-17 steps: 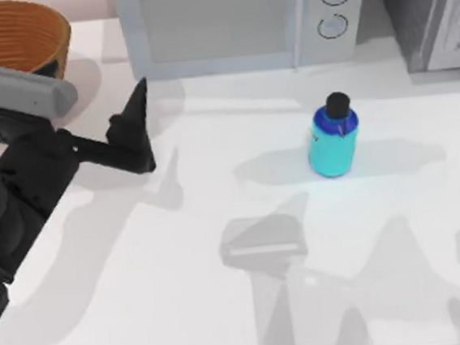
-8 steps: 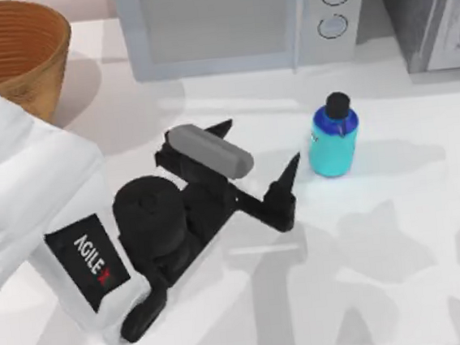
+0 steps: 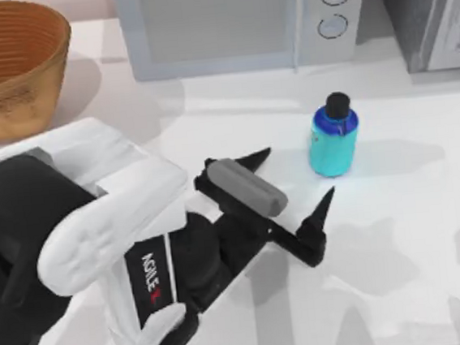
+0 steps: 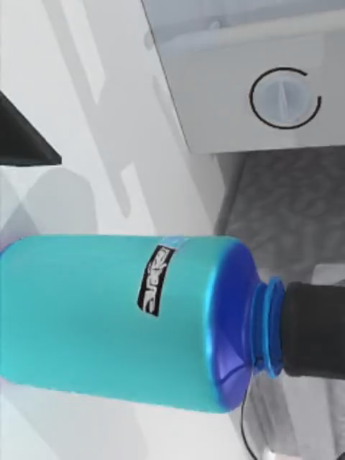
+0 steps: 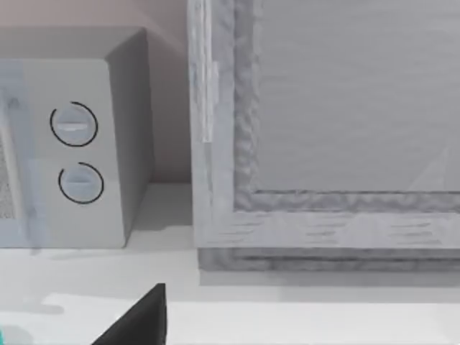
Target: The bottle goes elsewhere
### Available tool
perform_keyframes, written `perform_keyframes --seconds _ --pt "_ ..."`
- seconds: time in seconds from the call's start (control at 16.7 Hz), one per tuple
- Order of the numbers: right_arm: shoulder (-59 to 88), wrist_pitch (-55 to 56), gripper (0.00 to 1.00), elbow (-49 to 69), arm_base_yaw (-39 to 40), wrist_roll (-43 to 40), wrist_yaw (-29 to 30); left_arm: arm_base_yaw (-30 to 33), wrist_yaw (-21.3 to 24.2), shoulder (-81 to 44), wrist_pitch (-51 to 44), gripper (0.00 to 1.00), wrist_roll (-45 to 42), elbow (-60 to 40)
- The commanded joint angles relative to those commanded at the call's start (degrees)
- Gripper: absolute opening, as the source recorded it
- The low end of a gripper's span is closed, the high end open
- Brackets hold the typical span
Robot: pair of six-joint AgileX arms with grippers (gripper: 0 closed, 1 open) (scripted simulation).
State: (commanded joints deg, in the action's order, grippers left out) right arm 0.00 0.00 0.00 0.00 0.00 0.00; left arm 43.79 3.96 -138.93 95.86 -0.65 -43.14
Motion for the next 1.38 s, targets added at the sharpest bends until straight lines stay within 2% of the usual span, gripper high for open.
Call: perform_keyframes --seconds 0.3,0.84,1.2,1.38 --pt "0.0 0.0 1.0 0.0 0.0 0.0 0.0 -0.2 0.0 -0.1 -0.8 1.0 0.0 -0.7" --pt "0.0 0.0 1.0 0.0 0.0 0.0 0.0 0.7 -0.6 -6.3 -16.6 1.0 0.1 -23.1" --pt "0.0 0.0 1.0 0.0 0.0 0.0 0.0 0.8 -0.7 -6.9 -19.2 1.0 0.1 -26.1" --pt "0.0 0.0 1.0 0.0 0.0 0.0 0.0 0.8 -0.7 -6.9 -19.2 0.77 0.1 -26.1"
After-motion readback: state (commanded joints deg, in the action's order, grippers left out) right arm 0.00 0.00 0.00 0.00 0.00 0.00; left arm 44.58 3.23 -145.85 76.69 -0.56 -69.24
